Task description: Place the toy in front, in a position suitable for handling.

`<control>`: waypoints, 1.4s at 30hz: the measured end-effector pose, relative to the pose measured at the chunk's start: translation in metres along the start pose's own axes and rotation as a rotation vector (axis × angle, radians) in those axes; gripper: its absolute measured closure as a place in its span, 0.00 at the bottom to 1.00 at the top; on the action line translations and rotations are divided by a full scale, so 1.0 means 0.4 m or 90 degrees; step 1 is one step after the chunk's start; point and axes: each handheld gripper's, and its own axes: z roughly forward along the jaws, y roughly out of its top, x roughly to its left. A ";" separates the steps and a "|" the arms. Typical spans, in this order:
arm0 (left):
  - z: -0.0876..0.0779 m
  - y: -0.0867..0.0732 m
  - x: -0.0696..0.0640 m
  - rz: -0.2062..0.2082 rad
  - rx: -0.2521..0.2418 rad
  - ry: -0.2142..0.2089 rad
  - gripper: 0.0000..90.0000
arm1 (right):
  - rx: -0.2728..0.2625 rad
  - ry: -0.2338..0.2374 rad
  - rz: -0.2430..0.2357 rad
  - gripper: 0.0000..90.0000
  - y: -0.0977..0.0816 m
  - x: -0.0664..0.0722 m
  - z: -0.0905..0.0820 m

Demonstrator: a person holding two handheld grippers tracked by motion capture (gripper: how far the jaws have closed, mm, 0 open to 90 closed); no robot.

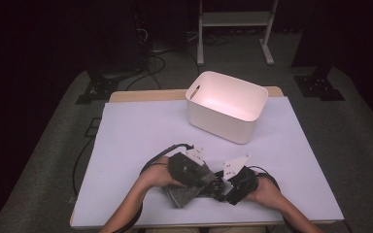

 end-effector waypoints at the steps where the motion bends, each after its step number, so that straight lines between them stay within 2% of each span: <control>1: 0.000 0.000 0.000 0.000 0.000 0.000 0.82 | -0.003 -0.001 -0.002 0.25 0.002 0.000 0.001; 2: 0.005 0.019 -0.013 0.021 -0.003 -0.017 0.82 | -0.006 -0.002 -0.003 0.25 0.004 0.001 0.002; 6: 0.011 0.044 -0.033 0.041 -0.014 -0.025 0.82 | -0.016 -0.003 -0.005 0.26 0.009 0.004 0.000; 7: 0.010 0.046 -0.034 0.046 -0.007 -0.020 0.82 | -0.017 -0.002 -0.003 0.26 0.010 0.005 0.000; 8: 0.011 0.047 -0.032 0.047 0.002 -0.005 0.82 | -0.017 -0.001 -0.003 0.26 0.010 0.005 0.000; 9: 0.011 0.047 -0.032 0.047 0.002 -0.005 0.82 | -0.016 -0.001 -0.002 0.26 0.010 0.005 0.000; 11: 0.003 0.042 -0.013 0.038 0.031 0.032 0.82 | -0.016 -0.001 -0.003 0.26 0.008 0.004 0.002; 12: 0.003 0.042 -0.013 0.038 0.031 0.032 0.82 | -0.015 0.001 -0.002 0.26 0.008 0.005 0.003; 13: -0.002 0.036 0.001 0.015 0.030 0.046 0.82 | -0.014 0.000 -0.002 0.26 0.008 0.005 0.003; 16: -0.002 0.038 0.015 0.013 0.027 0.047 0.82 | -0.011 0.002 0.000 0.26 0.014 0.004 0.006; 21: 0.008 0.050 0.020 0.022 0.039 0.052 0.82 | 0.000 0.001 -0.002 0.26 0.014 0.001 0.014; 22: 0.012 0.051 0.015 0.019 0.032 0.041 0.82 | 0.001 0.001 -0.001 0.26 0.013 0.001 0.015; 23: 0.014 0.052 0.007 0.023 0.024 0.017 0.82 | 0.002 0.002 -0.002 0.26 0.012 0.002 0.015; 25: 0.019 0.055 -0.006 0.032 0.017 -0.013 0.82 | 0.001 0.001 -0.005 0.26 0.012 0.001 0.015; 27: 0.025 0.056 -0.015 0.036 0.014 -0.022 0.82 | 0.000 0.002 -0.007 0.26 0.010 0.000 0.015; 28: 0.026 0.056 -0.017 0.040 0.020 -0.012 0.82 | 0.001 0.003 -0.006 0.26 0.010 0.001 0.016; 32: 0.011 0.042 -0.003 0.031 0.041 0.025 0.82 | 0.003 0.003 -0.004 0.26 0.009 0.004 0.016; 36: -0.018 0.010 0.025 -0.004 0.056 0.070 0.82 | 0.004 0.003 -0.004 0.26 0.009 0.003 0.016; 38: -0.030 -0.006 0.040 -0.024 0.053 0.081 0.82 | 0.003 -0.001 -0.011 0.26 0.010 0.004 0.016; 40: -0.035 -0.011 0.049 -0.031 0.057 0.089 0.82 | 0.004 -0.003 -0.015 0.26 0.012 0.004 0.015; 41: -0.036 -0.010 0.056 -0.040 0.055 0.085 0.82 | 0.003 -0.003 -0.015 0.26 0.012 0.004 0.015; 42: -0.034 -0.006 0.057 -0.037 0.051 0.079 0.82 | 0.003 -0.004 -0.015 0.26 0.012 0.003 0.016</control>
